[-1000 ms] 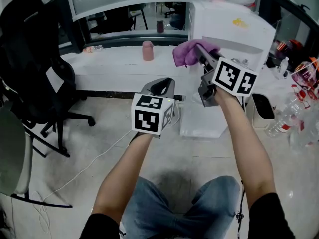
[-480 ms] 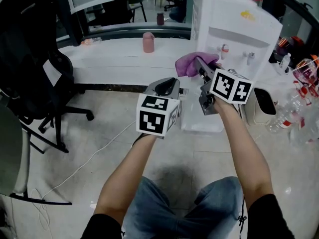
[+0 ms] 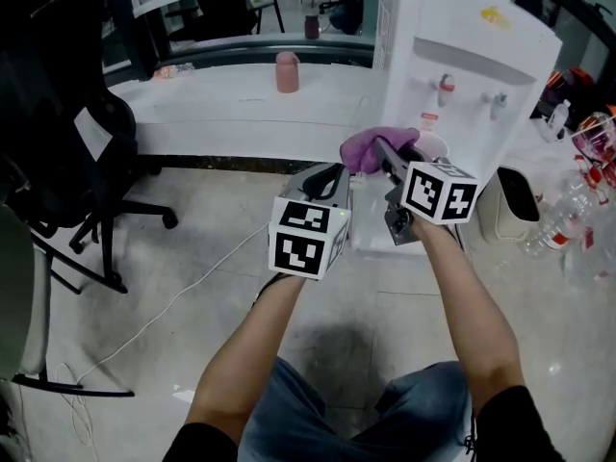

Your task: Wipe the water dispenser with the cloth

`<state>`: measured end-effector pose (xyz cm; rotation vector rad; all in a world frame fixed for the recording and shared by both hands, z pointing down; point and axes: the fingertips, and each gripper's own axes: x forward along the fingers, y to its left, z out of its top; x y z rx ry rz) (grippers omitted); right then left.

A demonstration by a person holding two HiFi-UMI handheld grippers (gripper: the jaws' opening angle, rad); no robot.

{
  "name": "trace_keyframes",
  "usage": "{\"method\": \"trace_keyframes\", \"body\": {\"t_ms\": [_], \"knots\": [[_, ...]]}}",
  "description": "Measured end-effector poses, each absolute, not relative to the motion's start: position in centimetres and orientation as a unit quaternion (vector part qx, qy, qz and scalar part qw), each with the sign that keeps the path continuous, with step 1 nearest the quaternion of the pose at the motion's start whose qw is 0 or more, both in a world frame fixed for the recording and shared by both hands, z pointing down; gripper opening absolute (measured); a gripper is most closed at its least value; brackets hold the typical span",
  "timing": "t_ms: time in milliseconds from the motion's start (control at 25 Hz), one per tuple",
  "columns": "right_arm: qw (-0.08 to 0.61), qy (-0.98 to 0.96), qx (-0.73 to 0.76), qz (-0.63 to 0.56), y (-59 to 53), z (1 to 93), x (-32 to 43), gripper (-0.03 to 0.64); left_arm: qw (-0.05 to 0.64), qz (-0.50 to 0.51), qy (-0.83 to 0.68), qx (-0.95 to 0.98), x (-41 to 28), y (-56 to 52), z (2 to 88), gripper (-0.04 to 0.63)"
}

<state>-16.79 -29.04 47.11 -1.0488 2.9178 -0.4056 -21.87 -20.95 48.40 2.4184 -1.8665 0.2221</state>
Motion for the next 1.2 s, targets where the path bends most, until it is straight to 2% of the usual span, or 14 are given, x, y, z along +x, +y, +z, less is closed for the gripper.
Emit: {"method": "trace_keyframes", "body": {"t_ms": [320, 560, 800, 1200], "knots": [[-0.038, 0.931, -0.34, -0.127, -28.8, 52.7, -16.7, 0.046, 0.034, 0.101, -0.601, 0.792, -20.1, -21.0, 52.2, 0.037], [-0.094, 0.931, -0.334, -0.11, -28.4, 56.7, -16.6, 0.046, 0.062, 0.089, -0.603, 0.791, -20.0, -20.9, 54.9, 0.037], [-0.16, 0.94, -0.299, -0.027, -26.3, 57.9, -16.9, 0.046, 0.069, 0.06, -0.603, 0.792, -19.8, -20.9, 54.9, 0.036], [-0.163, 0.951, -0.264, 0.003, -25.1, 60.4, -18.9, 0.046, 0.057, 0.074, -0.605, 0.791, -19.5, -21.4, 55.8, 0.036]]}}
